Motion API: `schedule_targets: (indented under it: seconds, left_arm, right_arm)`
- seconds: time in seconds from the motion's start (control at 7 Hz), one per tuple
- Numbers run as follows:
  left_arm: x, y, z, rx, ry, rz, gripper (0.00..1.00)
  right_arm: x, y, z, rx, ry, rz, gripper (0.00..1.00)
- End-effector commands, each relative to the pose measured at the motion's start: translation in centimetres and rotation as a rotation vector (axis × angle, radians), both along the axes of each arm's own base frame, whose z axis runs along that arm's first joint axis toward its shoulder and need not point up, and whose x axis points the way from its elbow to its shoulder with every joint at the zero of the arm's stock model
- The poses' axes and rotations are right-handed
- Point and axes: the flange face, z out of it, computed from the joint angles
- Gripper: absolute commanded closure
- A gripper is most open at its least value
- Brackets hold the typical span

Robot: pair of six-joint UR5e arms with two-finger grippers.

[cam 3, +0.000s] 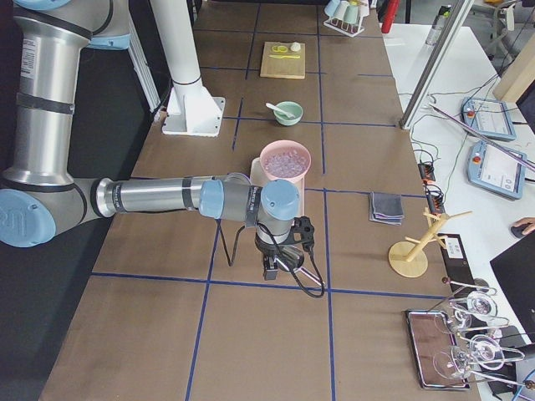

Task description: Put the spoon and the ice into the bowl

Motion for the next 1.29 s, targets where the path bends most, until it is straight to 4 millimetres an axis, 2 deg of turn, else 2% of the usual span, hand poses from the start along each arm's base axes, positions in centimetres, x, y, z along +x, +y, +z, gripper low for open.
schedule_targets:
  seconds: [0.0, 0.14, 0.43, 0.71, 0.86, 1.0, 1.14]
  left_arm:
    - [-0.5, 1.0, 0.2, 0.021, -0.013, -0.01, 0.0]
    - [-0.5, 0.8, -0.6, 0.039, -0.011, -0.01, 0.0]
    - [-0.5, 0.9, 1.5, -0.006, -0.016, -0.012, 0.0]
    - [-0.5, 0.4, 0.3, 0.025, -0.013, -0.005, 0.0]
    - [-0.5, 0.7, -0.8, 0.045, -0.011, -0.005, 0.0]
    - [-0.4, 1.5, -0.8, 0.036, -0.011, -0.005, 0.0]
    - [-0.4, 1.7, -1.8, 0.054, -0.011, -0.005, 0.0]
  right_arm:
    - [0.3, -0.2, 0.3, 0.006, 0.046, -0.005, 0.01]
    - [0.4, -0.5, 0.4, 0.007, 0.069, -0.008, 0.01]
    - [0.3, 0.4, 0.4, -0.006, 0.032, -0.001, 0.01]
    - [0.3, 0.4, 0.4, -0.016, 0.024, 0.006, 0.01]
    - [0.3, 0.4, 0.4, -0.015, 0.026, 0.01, 0.01]
    - [0.4, 1.2, 1.3, -0.036, 0.027, 0.012, 0.01]
    - [1.0, 1.1, 1.1, -0.061, 0.026, 0.06, 0.01]
